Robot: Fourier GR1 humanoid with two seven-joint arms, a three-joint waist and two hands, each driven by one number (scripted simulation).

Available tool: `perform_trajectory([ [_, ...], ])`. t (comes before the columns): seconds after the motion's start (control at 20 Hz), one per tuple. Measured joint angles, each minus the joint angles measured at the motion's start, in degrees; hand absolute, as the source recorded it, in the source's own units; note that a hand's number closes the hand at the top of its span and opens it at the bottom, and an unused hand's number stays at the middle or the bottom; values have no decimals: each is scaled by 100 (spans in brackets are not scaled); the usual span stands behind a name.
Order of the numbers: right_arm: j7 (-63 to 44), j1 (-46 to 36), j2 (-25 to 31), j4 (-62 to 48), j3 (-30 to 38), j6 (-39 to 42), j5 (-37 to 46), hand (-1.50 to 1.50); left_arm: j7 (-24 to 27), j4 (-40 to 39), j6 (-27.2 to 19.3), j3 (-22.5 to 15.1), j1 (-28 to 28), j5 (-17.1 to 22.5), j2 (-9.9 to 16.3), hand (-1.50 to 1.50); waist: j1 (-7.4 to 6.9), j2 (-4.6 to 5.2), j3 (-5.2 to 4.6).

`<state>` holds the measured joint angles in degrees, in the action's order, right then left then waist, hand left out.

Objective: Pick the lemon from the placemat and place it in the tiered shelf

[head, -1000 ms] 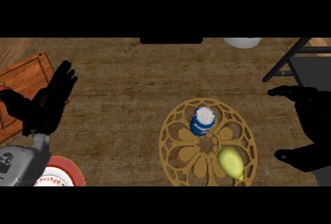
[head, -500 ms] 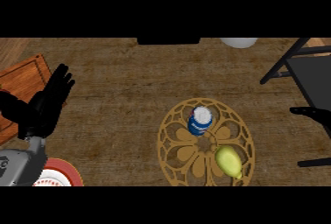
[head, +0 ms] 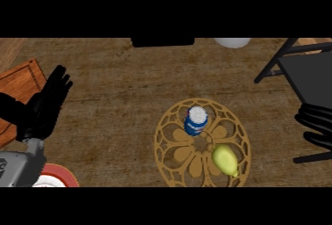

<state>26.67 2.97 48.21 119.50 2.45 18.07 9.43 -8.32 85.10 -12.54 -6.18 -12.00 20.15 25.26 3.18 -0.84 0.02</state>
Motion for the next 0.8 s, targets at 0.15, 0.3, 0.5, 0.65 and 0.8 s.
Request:
perform_trajectory([
  [0.15, -424, 585, -297, 714, -344, -455, 917, -150, 11, 54, 87, 20, 36, 16, 2, 0, -68, 19, -3],
  [0.3, -669, 1139, -577, 1156, -836, -778, 1909, -150, 15, 16, 108, 21, -28, -38, -54, 0, -130, 40, -3],
  [0.5, -1055, 1418, -807, 1203, -1378, -1029, 2976, -150, -48, 63, 120, -27, -66, -138, -122, 0, -209, 57, -3],
  [0.65, -1407, 1594, -1006, 1189, -1821, -1219, 3814, -150, -56, 34, 209, 34, -109, -116, -133, 0, -232, 63, -3],
  [0.8, -1702, 1649, -1256, 1146, -2175, -1348, 4605, -150, -171, 68, 161, 16, -200, -215, -219, 0, -255, 68, -3],
])
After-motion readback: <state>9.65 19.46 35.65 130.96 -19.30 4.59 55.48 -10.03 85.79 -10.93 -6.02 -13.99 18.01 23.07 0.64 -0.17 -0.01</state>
